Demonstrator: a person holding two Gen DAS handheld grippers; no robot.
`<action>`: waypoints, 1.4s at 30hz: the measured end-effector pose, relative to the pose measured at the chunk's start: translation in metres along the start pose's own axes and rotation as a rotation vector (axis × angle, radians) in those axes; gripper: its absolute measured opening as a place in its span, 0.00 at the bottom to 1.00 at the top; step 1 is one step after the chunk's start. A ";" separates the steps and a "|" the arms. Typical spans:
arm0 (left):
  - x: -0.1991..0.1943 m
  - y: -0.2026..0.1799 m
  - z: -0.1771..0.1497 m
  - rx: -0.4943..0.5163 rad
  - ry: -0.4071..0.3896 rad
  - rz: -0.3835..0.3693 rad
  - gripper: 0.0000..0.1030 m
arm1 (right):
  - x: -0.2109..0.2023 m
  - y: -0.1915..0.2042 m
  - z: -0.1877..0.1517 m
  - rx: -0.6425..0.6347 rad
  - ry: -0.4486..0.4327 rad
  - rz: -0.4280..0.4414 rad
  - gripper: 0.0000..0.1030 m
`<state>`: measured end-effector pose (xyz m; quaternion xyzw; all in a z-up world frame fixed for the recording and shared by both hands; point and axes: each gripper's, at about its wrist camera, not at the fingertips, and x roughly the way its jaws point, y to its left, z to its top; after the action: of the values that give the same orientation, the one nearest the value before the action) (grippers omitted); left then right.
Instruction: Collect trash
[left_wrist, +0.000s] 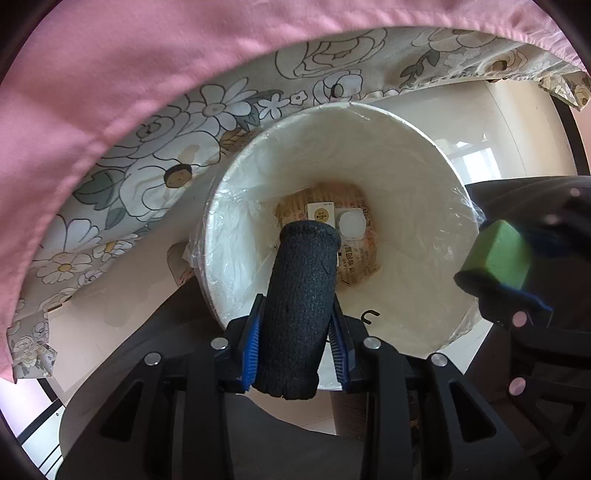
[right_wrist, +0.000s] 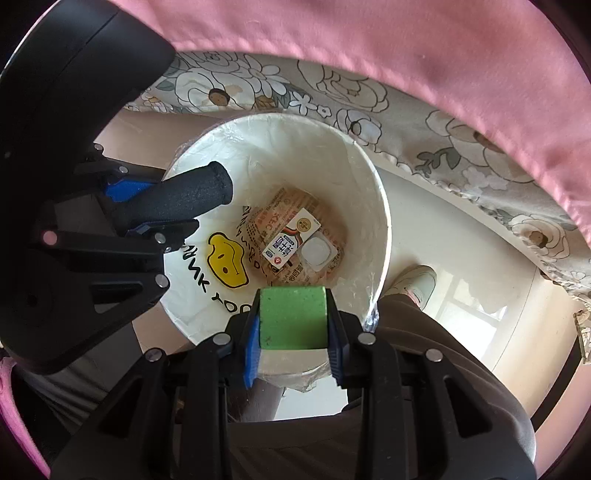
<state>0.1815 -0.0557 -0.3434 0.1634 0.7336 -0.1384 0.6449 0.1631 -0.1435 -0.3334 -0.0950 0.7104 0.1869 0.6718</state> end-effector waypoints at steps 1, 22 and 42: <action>0.005 0.003 0.000 -0.009 0.007 -0.008 0.34 | 0.004 0.000 0.001 0.007 0.008 0.005 0.30; 0.073 0.011 0.006 -0.103 0.041 -0.109 0.34 | 0.088 -0.014 0.010 0.213 0.179 0.151 0.30; 0.111 0.010 0.012 -0.129 0.098 -0.117 0.55 | 0.118 -0.005 0.008 0.207 0.241 0.137 0.47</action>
<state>0.1839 -0.0451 -0.4554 0.0852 0.7799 -0.1202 0.6083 0.1627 -0.1313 -0.4513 0.0017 0.8060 0.1457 0.5737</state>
